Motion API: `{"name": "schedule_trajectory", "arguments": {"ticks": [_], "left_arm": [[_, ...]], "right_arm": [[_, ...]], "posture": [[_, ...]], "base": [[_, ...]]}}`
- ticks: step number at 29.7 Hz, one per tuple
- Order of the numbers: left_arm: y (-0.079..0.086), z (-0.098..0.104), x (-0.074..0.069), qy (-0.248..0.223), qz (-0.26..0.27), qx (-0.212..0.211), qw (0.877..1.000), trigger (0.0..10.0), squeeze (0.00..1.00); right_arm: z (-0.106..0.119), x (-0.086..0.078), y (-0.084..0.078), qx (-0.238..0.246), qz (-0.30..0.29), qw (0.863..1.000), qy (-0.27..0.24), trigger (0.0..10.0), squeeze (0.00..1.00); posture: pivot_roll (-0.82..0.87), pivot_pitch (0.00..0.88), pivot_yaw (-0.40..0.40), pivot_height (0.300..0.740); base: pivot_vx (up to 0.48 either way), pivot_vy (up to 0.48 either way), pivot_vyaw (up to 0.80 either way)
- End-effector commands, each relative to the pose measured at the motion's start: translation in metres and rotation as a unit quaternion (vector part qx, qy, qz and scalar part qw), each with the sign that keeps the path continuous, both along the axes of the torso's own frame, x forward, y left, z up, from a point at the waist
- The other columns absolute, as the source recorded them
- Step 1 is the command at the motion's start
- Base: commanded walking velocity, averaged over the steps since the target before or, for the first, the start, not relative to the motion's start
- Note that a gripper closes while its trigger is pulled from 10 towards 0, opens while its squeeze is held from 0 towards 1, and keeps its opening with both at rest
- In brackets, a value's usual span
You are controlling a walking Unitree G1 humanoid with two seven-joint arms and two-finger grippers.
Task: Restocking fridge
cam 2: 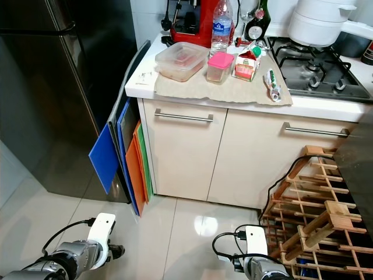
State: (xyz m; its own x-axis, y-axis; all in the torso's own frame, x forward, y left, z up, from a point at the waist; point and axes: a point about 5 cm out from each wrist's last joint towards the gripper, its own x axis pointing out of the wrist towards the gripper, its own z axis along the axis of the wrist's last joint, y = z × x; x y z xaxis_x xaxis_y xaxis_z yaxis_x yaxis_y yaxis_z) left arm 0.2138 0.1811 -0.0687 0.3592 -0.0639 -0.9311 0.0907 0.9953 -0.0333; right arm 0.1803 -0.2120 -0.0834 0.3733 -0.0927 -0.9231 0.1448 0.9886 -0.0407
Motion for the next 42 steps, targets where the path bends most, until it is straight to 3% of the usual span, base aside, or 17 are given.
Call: {"name": "schedule_trajectory", "arguments": {"ticks": [1, 4, 9, 13, 31, 42], "left_arm": [[0.001, 0.0, 0.0, -0.001, 0.037, -0.016, 0.999, 10.0, 0.0], [-0.001, 0.001, 0.002, -0.003, 0.094, -0.043, 0.995, 10.0, 0.0], [-0.009, 0.002, 0.005, -0.004, 0.088, -0.051, 0.995, 10.0, 0.0], [-0.01, 0.002, 0.005, -0.001, 0.064, -0.044, 0.997, 10.0, 0.0], [-0.009, 0.006, 0.011, -0.013, 0.029, -0.033, 0.999, 10.0, 0.0], [-0.009, 0.006, 0.011, -0.014, 0.031, -0.033, 0.999, 10.0, 0.0]], "right_arm": [[0.004, 0.008, -0.001, 0.014, -0.04, 0.999, -0.014, 10.0, 0.0], [0.007, 0.015, 0.0, 0.042, -0.102, 0.993, -0.031, 10.0, 0.0], [0.01, 0.022, 0.005, 0.061, -0.126, 0.989, -0.043, 10.0, 0.0], [0.008, 0.016, 0.0, 0.06, -0.119, 0.99, -0.04, 10.0, 0.0], [0.009, 0.017, 0.0, 0.058, -0.108, 0.992, -0.035, 10.0, 0.0], [0.009, 0.018, 0.0, 0.059, -0.107, 0.992, -0.036, 10.0, 0.0]], "posture": [[0.08, 0.0, -0.006, 0.74], [0.07, 0.0, -0.006, 0.74], [0.07, 0.0, -0.008, 0.74], [0.07, 0.0, -0.003, 0.74], [0.08, 0.0, -0.006, 0.74], [0.08, 0.0, -0.006, 0.74]], "base": [[0.0, 0.0, 0.0], [0.0, 0.0, 0.0], [0.0, 0.0, 0.0], [0.0, 0.0, 0.0], [0.0, 0.0, 0.0], [0.0, 0.0, 0.0]]}}
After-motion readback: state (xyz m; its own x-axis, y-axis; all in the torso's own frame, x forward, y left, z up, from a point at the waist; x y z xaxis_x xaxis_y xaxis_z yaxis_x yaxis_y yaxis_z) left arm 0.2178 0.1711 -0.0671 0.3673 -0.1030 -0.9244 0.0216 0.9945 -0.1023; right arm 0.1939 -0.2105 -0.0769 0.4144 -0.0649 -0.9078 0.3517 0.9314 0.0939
